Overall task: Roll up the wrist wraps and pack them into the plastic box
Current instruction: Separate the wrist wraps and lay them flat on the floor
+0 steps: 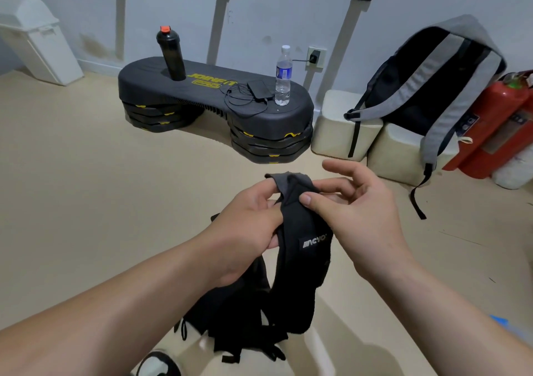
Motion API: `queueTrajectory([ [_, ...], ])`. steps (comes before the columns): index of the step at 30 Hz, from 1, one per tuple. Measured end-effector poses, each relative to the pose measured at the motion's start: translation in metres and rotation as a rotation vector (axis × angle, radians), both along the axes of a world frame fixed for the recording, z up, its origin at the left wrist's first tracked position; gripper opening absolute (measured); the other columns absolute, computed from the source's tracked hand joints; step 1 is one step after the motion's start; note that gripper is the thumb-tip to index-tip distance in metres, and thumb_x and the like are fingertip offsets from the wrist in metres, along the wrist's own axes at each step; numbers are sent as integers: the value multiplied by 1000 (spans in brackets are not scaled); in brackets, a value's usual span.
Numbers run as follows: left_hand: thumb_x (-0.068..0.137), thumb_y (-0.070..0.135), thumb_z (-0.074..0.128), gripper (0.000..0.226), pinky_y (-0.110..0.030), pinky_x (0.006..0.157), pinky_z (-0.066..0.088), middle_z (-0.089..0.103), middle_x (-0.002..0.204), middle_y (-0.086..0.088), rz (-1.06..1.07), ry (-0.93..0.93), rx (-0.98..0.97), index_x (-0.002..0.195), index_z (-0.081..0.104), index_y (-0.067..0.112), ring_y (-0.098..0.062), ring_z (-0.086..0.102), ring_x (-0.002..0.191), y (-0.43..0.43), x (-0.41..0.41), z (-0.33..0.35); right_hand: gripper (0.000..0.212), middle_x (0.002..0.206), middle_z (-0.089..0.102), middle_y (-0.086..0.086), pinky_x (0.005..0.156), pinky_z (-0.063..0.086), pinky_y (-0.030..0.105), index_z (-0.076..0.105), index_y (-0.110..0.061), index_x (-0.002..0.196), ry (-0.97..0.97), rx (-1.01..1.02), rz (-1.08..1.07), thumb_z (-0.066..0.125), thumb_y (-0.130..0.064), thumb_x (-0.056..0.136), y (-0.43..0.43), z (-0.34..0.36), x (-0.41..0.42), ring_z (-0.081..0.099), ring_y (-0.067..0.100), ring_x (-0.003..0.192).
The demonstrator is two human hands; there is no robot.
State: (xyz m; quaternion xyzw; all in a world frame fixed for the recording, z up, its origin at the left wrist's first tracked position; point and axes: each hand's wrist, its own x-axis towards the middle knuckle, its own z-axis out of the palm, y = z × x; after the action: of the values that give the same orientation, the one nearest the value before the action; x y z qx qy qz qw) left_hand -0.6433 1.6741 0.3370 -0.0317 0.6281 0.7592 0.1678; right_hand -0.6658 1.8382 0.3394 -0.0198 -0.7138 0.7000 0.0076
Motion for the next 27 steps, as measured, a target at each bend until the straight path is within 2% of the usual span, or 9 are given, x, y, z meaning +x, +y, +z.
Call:
queueTrajectory([
  [4, 109, 1, 52, 34, -52, 110, 54, 75, 128, -15, 32, 16, -25, 135, 66, 18, -35, 69, 126, -2, -2, -5, 43, 102, 77, -2, 73, 60, 23, 67, -27, 115, -1, 58, -3, 85, -2, 84, -2, -5, -1, 77, 5, 83],
  [7, 110, -1, 48, 37, -47, 109, 55, 73, 132, -15, 12, 51, -19, 138, 64, 17, -31, 69, 126, 0, -2, -4, 23, 104, 77, -10, 80, 59, 25, 72, -30, 112, 4, 186, 49, 78, -18, 94, -2, -12, -3, 74, 2, 89],
  [10, 108, -5, 41, 43, -49, 111, 54, 73, 133, -15, 15, 27, 36, 140, 64, 15, -30, 69, 127, 0, -3, -2, 11, 99, 78, -7, 85, 61, 34, 72, -28, 110, -20, 253, 164, 63, -26, 105, -3, -15, -2, 74, 12, 94],
  [15, 114, 28, 36, 43, -55, 119, 44, 68, 142, -14, -63, -76, 213, 147, 58, 12, -32, 63, 136, 0, -4, 1, 8, 88, 70, -5, 72, 49, 32, 62, -26, 101, -23, 283, 182, 59, -31, 106, 1, -20, -3, 63, 10, 79],
  [17, 109, 30, 48, 41, -54, 119, 44, 70, 140, -9, -91, -35, 140, 148, 56, 20, -27, 64, 134, 5, -4, -5, 9, 82, 65, -10, 71, 46, 30, 59, -25, 99, 26, 296, 150, 59, -30, 106, 0, -19, -3, 59, 6, 73],
  [19, 100, 27, 61, 46, -58, 115, 48, 73, 131, -8, -79, 12, -20, 145, 53, 32, -32, 68, 126, 10, -2, -12, 6, 87, 68, -9, 75, 52, 36, 59, -26, 101, 54, 250, 94, 57, -29, 106, -1, -17, -6, 64, 8, 80],
  [22, 105, 29, 60, 33, -58, 109, 52, 76, 120, -4, -76, 80, -247, 135, 51, 38, -29, 71, 117, 16, 0, -22, 8, 97, 72, -1, 88, 57, 49, 60, -29, 101, 13, 55, -65, 57, -36, 103, 0, -8, -15, 67, 16, 89],
  [25, 104, 42, 53, 27, -48, 110, 51, 73, 120, 11, -151, 141, -408, 131, 55, 36, -10, 67, 120, 28, 5, -26, 10, 96, 71, 0, 77, 58, 35, 60, -23, 104, -48, -82, -197, 56, -31, 107, 9, 6, -23, 67, 13, 86],
  [27, 102, 43, 50, 29, -48, 110, 51, 74, 120, 13, -154, 146, -433, 128, 58, 36, -11, 67, 121, 39, 5, -28, 14, 93, 71, 3, 70, 58, 30, 61, -16, 105, -106, -150, -228, 58, -29, 107, 17, 12, -26, 68, 13, 81],
])
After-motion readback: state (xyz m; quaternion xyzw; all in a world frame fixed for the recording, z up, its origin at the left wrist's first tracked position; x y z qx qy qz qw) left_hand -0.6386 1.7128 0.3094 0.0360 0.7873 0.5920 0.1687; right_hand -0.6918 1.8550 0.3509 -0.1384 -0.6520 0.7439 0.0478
